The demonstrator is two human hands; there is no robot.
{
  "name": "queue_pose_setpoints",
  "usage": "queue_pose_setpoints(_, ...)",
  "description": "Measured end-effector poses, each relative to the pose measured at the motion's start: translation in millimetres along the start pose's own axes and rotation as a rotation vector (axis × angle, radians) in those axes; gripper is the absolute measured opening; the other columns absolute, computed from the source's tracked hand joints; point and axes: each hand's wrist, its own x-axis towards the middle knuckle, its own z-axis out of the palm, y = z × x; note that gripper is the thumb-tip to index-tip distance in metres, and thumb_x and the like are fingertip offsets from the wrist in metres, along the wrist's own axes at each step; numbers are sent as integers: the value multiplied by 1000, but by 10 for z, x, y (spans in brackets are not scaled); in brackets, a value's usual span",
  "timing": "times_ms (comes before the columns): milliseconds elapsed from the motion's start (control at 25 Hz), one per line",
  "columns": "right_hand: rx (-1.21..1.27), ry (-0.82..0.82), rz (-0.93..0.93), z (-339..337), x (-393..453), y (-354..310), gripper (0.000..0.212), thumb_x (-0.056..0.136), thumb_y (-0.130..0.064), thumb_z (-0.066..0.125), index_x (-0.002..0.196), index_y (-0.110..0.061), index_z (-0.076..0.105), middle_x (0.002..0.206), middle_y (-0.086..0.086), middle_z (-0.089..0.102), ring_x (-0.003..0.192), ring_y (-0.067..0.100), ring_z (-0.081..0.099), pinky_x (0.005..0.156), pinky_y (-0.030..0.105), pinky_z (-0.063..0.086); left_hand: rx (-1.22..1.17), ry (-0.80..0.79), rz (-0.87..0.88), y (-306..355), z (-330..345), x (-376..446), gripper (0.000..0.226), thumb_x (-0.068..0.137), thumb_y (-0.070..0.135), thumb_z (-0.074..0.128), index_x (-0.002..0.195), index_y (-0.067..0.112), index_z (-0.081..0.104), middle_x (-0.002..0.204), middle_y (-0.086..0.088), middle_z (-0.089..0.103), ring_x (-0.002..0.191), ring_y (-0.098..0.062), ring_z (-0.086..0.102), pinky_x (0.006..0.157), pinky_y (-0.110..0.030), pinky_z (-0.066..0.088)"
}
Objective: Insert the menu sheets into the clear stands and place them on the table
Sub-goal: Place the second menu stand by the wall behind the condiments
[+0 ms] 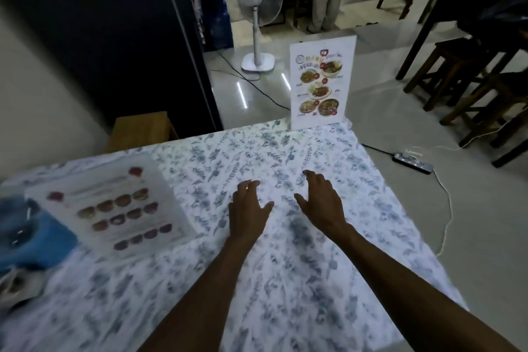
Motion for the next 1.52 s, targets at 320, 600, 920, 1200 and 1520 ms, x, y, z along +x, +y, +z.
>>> queue_pose_setpoints(320,34,-139,-124,566,-1033,-1245,65,92,-41,64,146,-21,35,136,9,56,122,30,55,87,45,55,40,57,-109,-1165,-881,-1161,58,82,40,73,132,19,53,139,-2,47,124,-26,49,98,-45,43)
queue_pose_setpoints(600,48,-264,-166,899,-1146,-1875,70,89,-45,66,146,-17,36,137,8,56,122,28,56,88,47,55,-11,157,-403,-2244,-1541,-1477,67,79,37,76,134,12,48,133,-13,52,119,-33,54,98,-49,46)
queue_pose_setpoints(920,55,-378,-160,1159,-618,-2071,65,89,-41,66,144,-15,42,132,9,59,115,27,61,89,44,55,-154,227,-587,-2834,-1823,-972,74,77,33,80,138,10,43,130,-15,58,115,-34,60,93,-47,51)
queue_pose_setpoints(1200,76,-524,-165,1394,-202,-2190,27,90,-31,70,109,-12,63,102,2,60,79,13,59,69,22,49,-235,127,-464,-2828,-1806,-783,24,86,27,74,104,11,69,101,-5,76,88,-15,71,74,-23,55)
queue_pose_setpoints(1520,187,-477,-219,1400,288,-2323,33,89,-33,71,118,-16,68,117,3,74,100,22,72,86,32,57,-220,50,-306,-2969,-2140,-86,28,87,37,71,106,18,69,101,3,76,89,-11,71,76,-26,56)
